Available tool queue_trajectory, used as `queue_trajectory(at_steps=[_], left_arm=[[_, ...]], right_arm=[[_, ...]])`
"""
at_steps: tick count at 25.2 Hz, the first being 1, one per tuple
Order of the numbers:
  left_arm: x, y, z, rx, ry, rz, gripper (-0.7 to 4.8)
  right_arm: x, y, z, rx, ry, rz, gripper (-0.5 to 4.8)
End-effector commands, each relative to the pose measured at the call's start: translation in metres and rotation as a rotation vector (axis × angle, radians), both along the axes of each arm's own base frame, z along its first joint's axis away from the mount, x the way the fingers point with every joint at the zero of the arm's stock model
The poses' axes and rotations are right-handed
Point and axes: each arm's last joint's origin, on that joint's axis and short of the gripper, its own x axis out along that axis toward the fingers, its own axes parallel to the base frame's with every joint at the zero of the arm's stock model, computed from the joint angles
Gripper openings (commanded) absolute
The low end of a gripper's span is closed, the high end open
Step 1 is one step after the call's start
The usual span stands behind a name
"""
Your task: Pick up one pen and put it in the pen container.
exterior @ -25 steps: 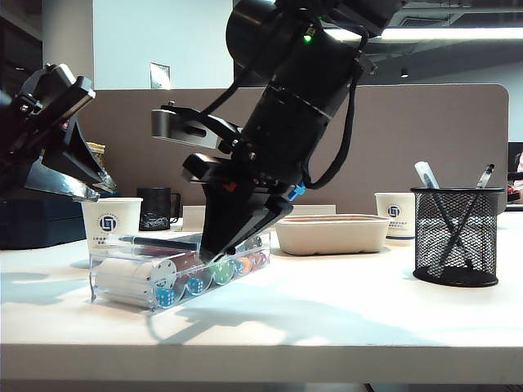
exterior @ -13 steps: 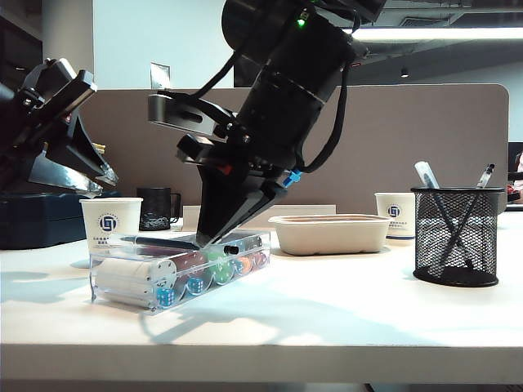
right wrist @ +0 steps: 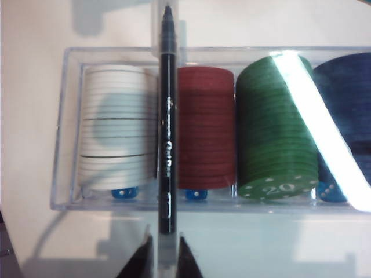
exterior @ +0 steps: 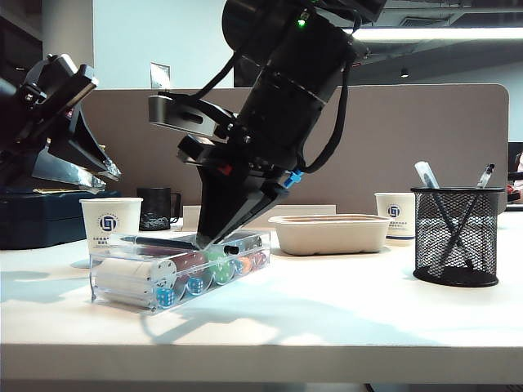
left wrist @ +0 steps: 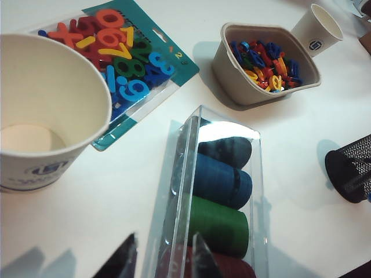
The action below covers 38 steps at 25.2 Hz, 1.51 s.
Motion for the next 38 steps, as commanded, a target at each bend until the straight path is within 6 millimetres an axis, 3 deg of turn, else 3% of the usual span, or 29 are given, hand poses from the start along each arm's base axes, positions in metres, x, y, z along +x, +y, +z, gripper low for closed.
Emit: queue_trajectory(at_steps=[1,24,38], left_arm=[[0.001,0.000,0.003,-0.005,-0.013,-0.006,1.21],[0.001,0.000,0.002,-0.006,-0.008,-0.008,1.21],[0.000,0.000,0.002,-0.005,-0.005,-0.008,1.21]], right_arm=[[-0.001,0.000,0.002,0.001,-0.001,0.000,0.54],[-0.002,-0.001,0.000,-0.011,0.020,0.005,0.62],[0.000,0.001,-0.012,-0.042,0.044,0.003,0.51]])
